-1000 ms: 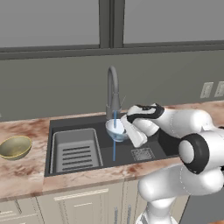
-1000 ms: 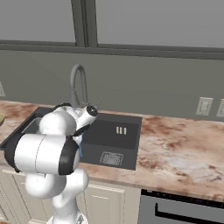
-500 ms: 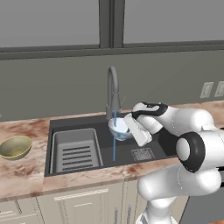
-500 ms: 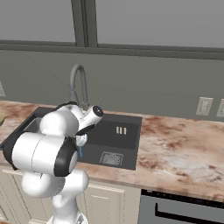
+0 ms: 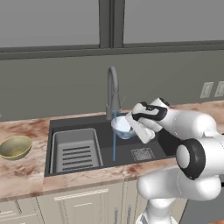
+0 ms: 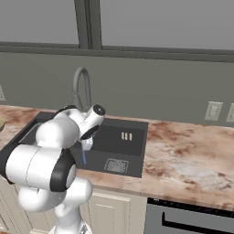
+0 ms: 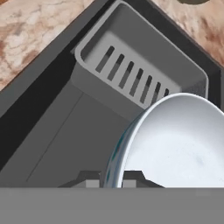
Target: Rinse each bowl for a few seconds and place them down in the sink or on the counter.
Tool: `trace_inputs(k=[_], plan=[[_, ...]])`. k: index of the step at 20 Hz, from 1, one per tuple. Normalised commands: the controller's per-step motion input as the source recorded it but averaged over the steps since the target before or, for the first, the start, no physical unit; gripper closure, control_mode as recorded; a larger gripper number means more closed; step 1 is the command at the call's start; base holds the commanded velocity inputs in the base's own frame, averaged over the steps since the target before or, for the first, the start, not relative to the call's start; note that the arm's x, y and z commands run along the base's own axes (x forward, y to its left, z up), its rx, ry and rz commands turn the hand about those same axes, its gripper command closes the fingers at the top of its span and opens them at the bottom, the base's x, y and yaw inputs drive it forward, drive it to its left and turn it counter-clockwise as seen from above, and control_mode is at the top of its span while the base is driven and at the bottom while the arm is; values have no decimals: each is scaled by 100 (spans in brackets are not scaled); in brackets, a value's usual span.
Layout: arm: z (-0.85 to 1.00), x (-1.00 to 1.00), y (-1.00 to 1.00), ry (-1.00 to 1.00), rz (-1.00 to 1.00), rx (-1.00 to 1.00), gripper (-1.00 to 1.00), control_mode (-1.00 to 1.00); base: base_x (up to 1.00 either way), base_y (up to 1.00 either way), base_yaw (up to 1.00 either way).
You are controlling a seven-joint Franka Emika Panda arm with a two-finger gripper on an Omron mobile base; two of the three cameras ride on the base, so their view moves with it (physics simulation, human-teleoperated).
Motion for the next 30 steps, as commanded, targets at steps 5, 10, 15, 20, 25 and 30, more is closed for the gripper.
trace_inputs(k=[5, 10, 15, 20, 25, 30], plan=[[10, -1, -27, 0, 1, -13, 100, -100, 0, 0, 0], [8, -7, -36, 0, 1, -11, 100, -100, 0, 0, 0], [14, -11, -39, 0, 0, -5, 100, -100, 0, 0, 0], [23, -11, -36, -2, -3, -3, 100, -100, 0, 0, 0], [22, -2, -30, 0, -9, -4, 100, -100, 0, 0, 0], [17, 0, -25, 4, -16, -1, 100, -100, 0, 0, 0]])
